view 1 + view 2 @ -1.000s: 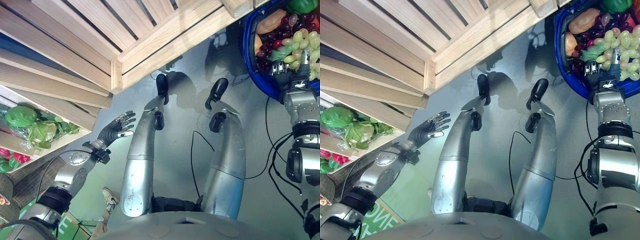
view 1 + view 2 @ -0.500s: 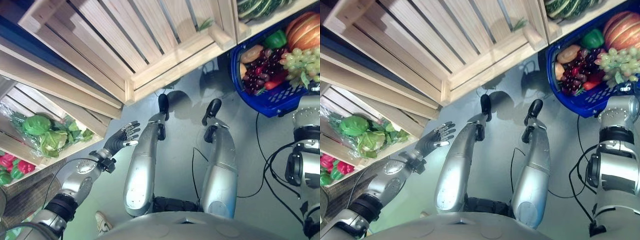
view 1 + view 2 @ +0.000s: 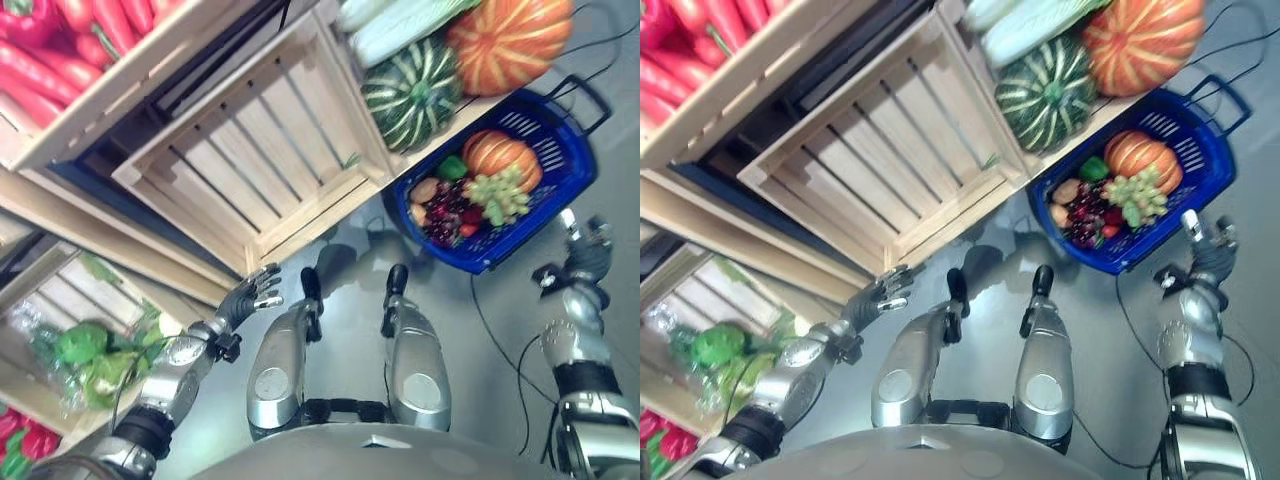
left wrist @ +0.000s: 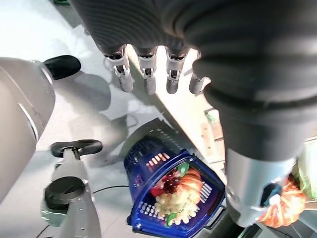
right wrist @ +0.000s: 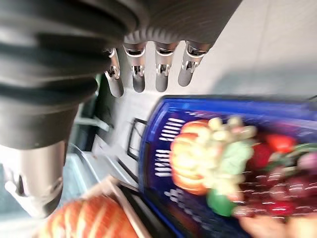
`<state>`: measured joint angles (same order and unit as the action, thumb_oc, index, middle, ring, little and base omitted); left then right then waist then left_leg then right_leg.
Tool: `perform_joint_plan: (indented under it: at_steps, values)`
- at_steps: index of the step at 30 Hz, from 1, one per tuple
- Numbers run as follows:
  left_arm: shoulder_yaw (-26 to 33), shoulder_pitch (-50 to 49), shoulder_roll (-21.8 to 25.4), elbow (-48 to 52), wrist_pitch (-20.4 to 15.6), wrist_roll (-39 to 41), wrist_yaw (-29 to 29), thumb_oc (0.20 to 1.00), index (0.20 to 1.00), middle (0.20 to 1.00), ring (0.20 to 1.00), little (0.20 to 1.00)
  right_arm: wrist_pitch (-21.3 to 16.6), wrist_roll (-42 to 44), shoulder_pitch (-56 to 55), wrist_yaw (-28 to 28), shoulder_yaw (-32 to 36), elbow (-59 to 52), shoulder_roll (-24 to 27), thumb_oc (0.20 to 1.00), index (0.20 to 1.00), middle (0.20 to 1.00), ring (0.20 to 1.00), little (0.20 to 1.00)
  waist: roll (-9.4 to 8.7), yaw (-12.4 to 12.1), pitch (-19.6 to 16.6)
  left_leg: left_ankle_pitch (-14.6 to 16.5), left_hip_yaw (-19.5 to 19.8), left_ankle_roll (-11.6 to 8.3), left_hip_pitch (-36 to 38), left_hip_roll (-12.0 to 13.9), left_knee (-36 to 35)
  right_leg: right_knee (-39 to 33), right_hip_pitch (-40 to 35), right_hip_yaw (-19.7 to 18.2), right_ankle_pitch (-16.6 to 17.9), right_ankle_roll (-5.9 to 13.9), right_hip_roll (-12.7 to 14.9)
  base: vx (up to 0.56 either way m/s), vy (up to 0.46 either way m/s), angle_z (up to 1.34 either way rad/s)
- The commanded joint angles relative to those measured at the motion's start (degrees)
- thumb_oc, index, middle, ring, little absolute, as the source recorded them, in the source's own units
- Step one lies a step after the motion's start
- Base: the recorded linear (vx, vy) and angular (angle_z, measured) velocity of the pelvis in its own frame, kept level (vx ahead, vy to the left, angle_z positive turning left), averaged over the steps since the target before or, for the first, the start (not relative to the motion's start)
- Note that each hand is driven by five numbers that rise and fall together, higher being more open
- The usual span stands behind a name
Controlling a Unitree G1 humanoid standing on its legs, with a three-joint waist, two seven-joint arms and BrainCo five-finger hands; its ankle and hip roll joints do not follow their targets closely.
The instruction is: Pick up fruits and vegetables into the basket
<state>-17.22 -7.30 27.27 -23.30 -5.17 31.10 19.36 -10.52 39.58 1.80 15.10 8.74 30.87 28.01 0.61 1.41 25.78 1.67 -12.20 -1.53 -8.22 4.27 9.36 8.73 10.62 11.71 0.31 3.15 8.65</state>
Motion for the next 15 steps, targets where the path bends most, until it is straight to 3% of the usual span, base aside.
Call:
perform_joint_plan:
  at_steps: [1, 4, 9, 11, 12, 13, 15]
  values:
    - [2.45, -6.61, -0.27, -0.65, -1.22, -4.02, 1.25, 1.000, 1.000, 1.000, 1.000, 1.000, -2.60, -5.86, -5.24, -2.54, 0.43, -5.26, 0.11, 1.000, 1.000, 1.000, 1.000, 1.000, -2.28, 0.39, -7.47, -1.55, -1.35, -0.84, 3.54, 2.06, -2.49, 1.30, -4.79, 2.30, -0.76, 3.69, 0.47, 0.16, 0.111, -0.12]
    - [3.28, -7.59, -2.85, -3.90, -2.11, -4.28, 0.58, 1.000, 1.000, 1.000, 1.000, 1.000, -3.77, -16.95, -8.76, -1.81, -2.11, -8.65, -1.71, 1.000, 1.000, 1.000, 1.000, 1.000, -2.80, 1.06, -11.81, -1.73, -1.97, -0.71, 7.77, 2.00, -5.52, -0.60, -7.57, 1.95, 0.15, 4.84, 0.64, 0.13, 0.154, -0.10]
    - [4.50, -5.59, -4.32, -7.97, -2.50, -4.47, 1.18, 1.000, 1.000, 1.000, 1.000, 1.000, -1.07, -19.69, -8.32, -6.28, -6.88, -8.86, -3.22, 1.000, 1.000, 1.000, 1.000, 1.000, -3.36, 1.05, -14.48, -1.62, -2.70, -0.65, 11.00, 2.01, -8.01, -2.08, -9.46, 2.24, 1.97, 5.99, 1.33, 0.02, 0.072, -0.08]
    - [5.90, -4.09, -5.07, -10.54, -1.64, -4.37, 1.86, 1.000, 1.000, 1.000, 1.000, 1.000, 0.30, -23.89, -8.47, -12.97, -10.57, -9.50, -3.76, 1.000, 1.000, 1.000, 1.000, 1.000, -3.66, 0.74, -15.72, -1.93, -2.94, -0.79, 12.46, 1.79, -9.92, -3.60, -10.70, 3.33, 3.11, 6.68, 1.81, -0.02, 0.051, -0.01]
    - [5.95, -3.98, -5.10, -10.72, -1.65, -4.29, 1.94, 1.000, 1.000, 1.000, 1.000, 1.000, 0.45, -23.93, -8.42, -13.26, -10.83, -9.50, -3.74, 1.000, 1.000, 1.000, 1.000, 1.000, -3.68, 0.75, -15.76, -1.98, -2.95, -0.80, 12.56, 1.76, -10.08, -3.71, -10.79, 3.39, 3.20, 6.73, 1.83, -0.03, 0.046, -0.03]
    - [6.76, -2.92, -5.59, -12.96, -1.18, -4.43, 3.14, 1.000, 1.000, 1.000, 1.000, 1.000, 2.46, -23.88, -8.21, -18.63, -13.29, -8.49, -3.83, 1.000, 1.000, 1.000, 1.000, 1.000, -3.86, 0.42, -16.40, -2.28, -3.04, -1.03, 13.15, 1.66, -11.10, -4.68, -11.45, 4.02, 3.53, 6.93, 1.83, 0.00, 0.000, 0.00]
    - [7.12, -1.66, -5.88, -15.24, -0.70, -5.82, 3.40, 1.000, 1.000, 1.000, 1.000, 1.000, 4.39, -24.11, -7.55, -22.18, -15.44, -6.22, -4.26, 1.000, 1.000, 1.000, 1.000, 1.000, -4.00, 0.09, -16.79, -2.46, -2.97, -1.24, 13.44, 1.54, -11.63, -5.52, -12.04, 4.63, 3.57, 6.93, 1.78, -0.03, 0.023, 0.05]
